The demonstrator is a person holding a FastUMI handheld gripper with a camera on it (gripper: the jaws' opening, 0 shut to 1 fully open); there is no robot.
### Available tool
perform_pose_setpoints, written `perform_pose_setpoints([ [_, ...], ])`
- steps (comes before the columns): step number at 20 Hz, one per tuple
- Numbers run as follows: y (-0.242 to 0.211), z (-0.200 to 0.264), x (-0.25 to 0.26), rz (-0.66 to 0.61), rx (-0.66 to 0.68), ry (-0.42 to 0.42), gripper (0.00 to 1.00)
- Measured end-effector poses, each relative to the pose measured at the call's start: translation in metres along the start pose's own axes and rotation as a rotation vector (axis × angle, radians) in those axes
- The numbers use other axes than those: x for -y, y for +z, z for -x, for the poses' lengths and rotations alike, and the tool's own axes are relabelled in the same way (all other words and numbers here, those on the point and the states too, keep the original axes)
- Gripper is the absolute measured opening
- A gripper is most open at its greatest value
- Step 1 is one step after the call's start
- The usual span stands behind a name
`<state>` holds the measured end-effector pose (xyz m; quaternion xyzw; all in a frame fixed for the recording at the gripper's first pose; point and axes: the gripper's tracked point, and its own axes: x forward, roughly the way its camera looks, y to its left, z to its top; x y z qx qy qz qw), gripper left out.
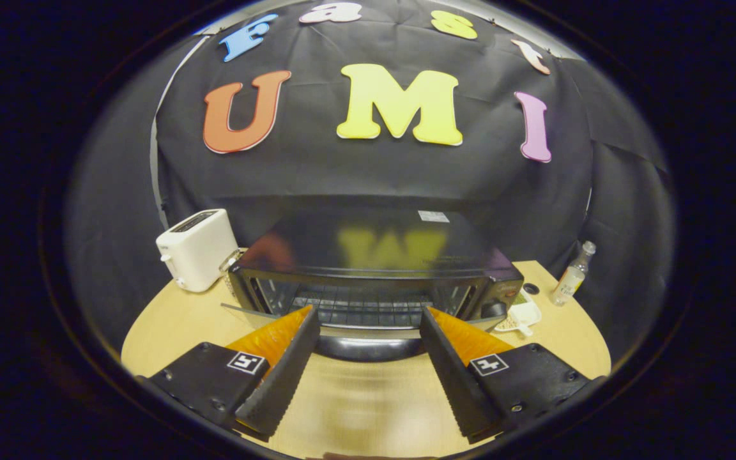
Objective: Open the toaster oven, put the food inside, and close the toaster oven door.
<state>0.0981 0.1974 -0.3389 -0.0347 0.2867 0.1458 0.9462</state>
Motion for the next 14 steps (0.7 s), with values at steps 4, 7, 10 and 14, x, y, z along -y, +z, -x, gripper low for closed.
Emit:
perform_pose_setpoints([
  [4, -0.027, 0.014, 0.000, -0.002, -0.003, 0.000, 1.00],
  [7, -0.048, 0.023, 0.000, -0.009, -0.022, 0.001, 1.00],
  [10, -0.072, 0.031, 0.001, -0.007, -0.037, 0.001, 1.00],
  [14, -0.097, 0.034, 0.001, -0.001, -0.043, 0.002, 0.99],
])
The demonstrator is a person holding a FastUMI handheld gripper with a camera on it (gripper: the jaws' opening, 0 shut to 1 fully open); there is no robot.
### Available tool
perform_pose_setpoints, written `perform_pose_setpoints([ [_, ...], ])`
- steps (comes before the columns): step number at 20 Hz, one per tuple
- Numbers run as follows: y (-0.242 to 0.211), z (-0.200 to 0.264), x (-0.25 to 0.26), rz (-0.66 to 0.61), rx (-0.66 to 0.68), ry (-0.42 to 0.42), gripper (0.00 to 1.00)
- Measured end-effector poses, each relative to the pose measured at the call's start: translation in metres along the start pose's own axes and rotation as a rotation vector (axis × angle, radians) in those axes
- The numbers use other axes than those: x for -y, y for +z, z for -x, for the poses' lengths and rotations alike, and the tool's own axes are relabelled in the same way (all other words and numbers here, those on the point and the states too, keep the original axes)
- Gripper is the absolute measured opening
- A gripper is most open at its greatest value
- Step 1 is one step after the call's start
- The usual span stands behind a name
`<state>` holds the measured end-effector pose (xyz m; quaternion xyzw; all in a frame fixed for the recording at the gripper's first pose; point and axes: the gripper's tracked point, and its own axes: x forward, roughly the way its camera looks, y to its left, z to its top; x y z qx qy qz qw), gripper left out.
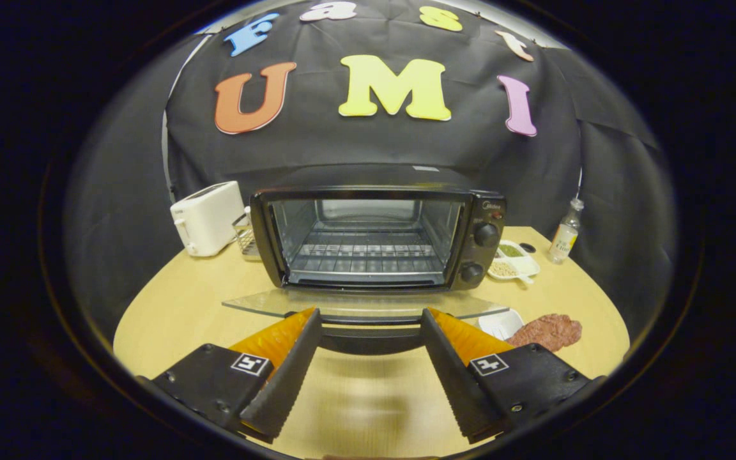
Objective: Open the toaster oven, put the food inside, and close the toaster oven door.
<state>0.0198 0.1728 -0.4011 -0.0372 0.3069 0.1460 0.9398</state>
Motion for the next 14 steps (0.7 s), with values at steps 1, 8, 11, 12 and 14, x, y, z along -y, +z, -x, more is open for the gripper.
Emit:
perform_pose_setpoints([
  [1, -0.008, -0.001, 0.000, -0.002, -0.027, 0.000, 0.99],
  [8, -0.040, -0.003, -0.005, 0.027, -0.088, -0.003, 0.96],
  [11, -0.062, -0.007, -0.004, -0.009, -0.155, 0.002, 0.96],
  [12, -0.074, -0.010, -0.003, -0.025, -0.196, 0.004, 0.96],
  [14, -0.088, -0.015, -0.001, -0.046, -0.239, 0.006, 0.96],
])
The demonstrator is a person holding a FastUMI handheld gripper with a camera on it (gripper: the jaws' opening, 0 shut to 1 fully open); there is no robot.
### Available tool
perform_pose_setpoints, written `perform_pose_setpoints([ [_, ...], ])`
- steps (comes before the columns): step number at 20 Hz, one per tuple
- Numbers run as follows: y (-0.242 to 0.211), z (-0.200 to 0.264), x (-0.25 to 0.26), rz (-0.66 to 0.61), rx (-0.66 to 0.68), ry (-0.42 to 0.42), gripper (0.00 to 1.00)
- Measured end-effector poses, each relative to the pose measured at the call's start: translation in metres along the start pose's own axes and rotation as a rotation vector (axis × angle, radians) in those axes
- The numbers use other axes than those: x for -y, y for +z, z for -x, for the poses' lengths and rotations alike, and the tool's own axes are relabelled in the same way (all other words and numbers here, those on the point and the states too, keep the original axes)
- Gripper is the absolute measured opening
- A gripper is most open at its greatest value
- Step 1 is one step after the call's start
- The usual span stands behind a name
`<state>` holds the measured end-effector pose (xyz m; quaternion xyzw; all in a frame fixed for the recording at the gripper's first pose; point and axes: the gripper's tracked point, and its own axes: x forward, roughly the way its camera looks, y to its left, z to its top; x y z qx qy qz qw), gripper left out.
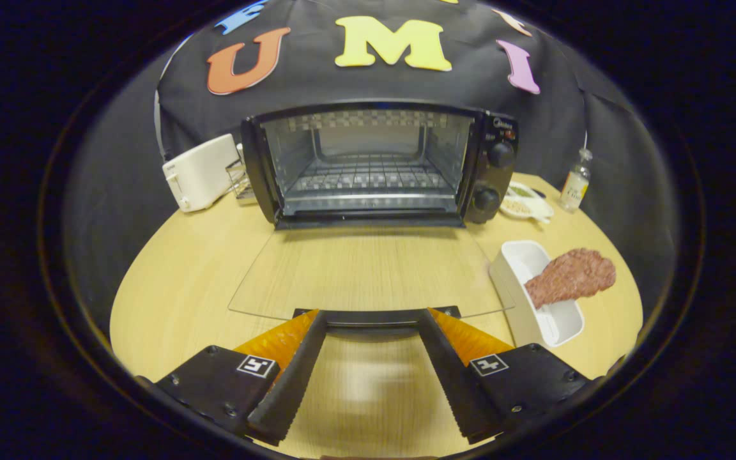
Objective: Open the toaster oven, put the food inside, and close the toaster oven door.
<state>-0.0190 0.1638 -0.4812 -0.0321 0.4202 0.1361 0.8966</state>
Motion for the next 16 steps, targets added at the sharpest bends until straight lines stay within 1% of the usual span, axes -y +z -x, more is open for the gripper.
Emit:
perform_pose_setpoints([
  [1, 0.004, 0.001, -0.001, 0.006, 0.027, -0.002, 0.96],
  [4, 0.010, 0.009, -0.002, 0.037, 0.038, 0.013, 0.96],
  [8, 0.028, 0.029, 0.012, 0.062, 0.092, 0.021, 0.96],
  [11, 0.047, 0.055, 0.030, 0.104, 0.164, 0.008, 0.96],
  [13, 0.059, 0.074, 0.040, 0.130, 0.206, 0.015, 0.96],
  [16, 0.072, 0.101, 0.060, 0.131, 0.238, 0.027, 0.96],
])
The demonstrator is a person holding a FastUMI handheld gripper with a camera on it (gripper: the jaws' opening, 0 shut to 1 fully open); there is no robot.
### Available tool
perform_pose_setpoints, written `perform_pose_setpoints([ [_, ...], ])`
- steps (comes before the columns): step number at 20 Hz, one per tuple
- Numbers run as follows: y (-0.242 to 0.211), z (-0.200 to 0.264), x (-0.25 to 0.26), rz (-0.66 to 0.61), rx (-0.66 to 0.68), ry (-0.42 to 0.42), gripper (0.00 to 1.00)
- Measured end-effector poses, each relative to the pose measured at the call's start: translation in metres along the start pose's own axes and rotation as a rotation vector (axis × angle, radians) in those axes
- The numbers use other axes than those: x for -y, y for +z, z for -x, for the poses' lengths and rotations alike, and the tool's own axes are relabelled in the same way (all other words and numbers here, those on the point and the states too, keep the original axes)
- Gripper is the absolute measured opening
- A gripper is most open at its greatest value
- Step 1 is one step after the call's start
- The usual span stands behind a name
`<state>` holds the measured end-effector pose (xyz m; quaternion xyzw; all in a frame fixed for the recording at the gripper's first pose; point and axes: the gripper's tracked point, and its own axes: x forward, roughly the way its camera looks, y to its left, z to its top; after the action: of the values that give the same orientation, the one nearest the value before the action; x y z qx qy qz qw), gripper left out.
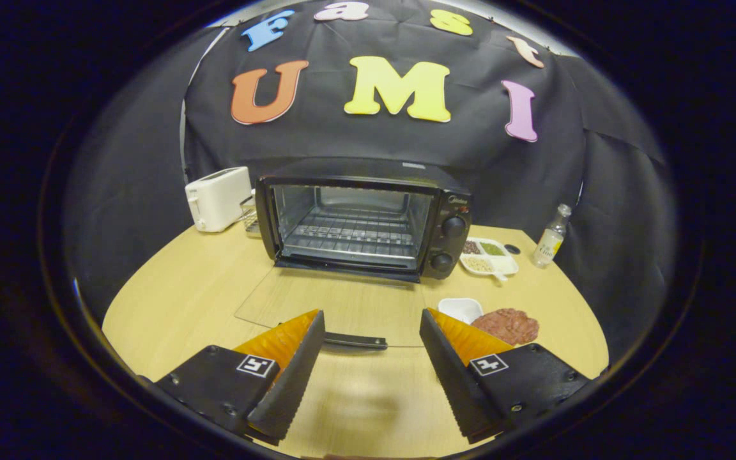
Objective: Open the toaster oven, put the food inside, and close the toaster oven door.
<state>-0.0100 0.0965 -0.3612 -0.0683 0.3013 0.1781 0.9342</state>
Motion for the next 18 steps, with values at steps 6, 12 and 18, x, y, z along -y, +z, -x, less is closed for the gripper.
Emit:
perform_pose_setpoints([
  [6, 0.030, 0.022, 0.074, -0.017, 0.044, -0.022, 0.96],
  [12, 0.015, -0.001, 0.163, -0.066, -0.052, -0.053, 0.96],
  [18, -0.032, -0.036, 0.194, -0.269, -0.257, 0.149, 0.92],
])
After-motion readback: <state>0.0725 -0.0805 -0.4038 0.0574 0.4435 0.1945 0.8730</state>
